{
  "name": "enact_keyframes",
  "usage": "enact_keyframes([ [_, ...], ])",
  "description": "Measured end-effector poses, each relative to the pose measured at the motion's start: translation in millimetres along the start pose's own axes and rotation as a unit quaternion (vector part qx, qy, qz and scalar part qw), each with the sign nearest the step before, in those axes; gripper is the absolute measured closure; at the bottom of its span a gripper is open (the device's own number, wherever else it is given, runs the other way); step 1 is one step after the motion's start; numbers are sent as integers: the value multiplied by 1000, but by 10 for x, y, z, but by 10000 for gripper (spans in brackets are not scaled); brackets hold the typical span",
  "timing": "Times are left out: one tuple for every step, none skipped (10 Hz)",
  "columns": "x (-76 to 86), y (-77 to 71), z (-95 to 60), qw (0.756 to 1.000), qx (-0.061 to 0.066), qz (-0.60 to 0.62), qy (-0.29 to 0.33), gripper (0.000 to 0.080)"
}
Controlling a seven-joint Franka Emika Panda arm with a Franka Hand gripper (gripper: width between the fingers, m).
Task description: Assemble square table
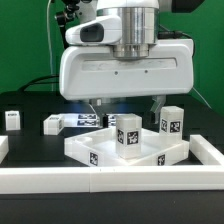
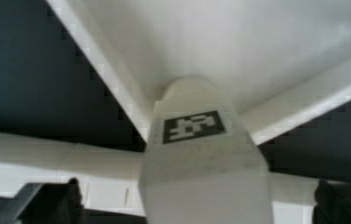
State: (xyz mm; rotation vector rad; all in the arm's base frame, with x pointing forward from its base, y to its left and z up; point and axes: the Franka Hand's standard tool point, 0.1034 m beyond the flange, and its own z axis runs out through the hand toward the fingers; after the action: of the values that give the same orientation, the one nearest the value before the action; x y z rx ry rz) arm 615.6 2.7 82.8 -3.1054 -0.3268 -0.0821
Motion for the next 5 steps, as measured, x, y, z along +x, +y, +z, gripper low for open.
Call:
enact_keyframes([
  [-3, 12, 0, 1000, -3, -28, -1, 150],
  [-4, 14, 0, 999, -3, -32, -1, 150],
  [-4, 16, 0, 999, -3, -32, -1, 246],
  [-4, 16, 0, 1000, -3, -29, -1, 246],
  [-4, 17, 0, 1000, -3, -19, -1, 428],
])
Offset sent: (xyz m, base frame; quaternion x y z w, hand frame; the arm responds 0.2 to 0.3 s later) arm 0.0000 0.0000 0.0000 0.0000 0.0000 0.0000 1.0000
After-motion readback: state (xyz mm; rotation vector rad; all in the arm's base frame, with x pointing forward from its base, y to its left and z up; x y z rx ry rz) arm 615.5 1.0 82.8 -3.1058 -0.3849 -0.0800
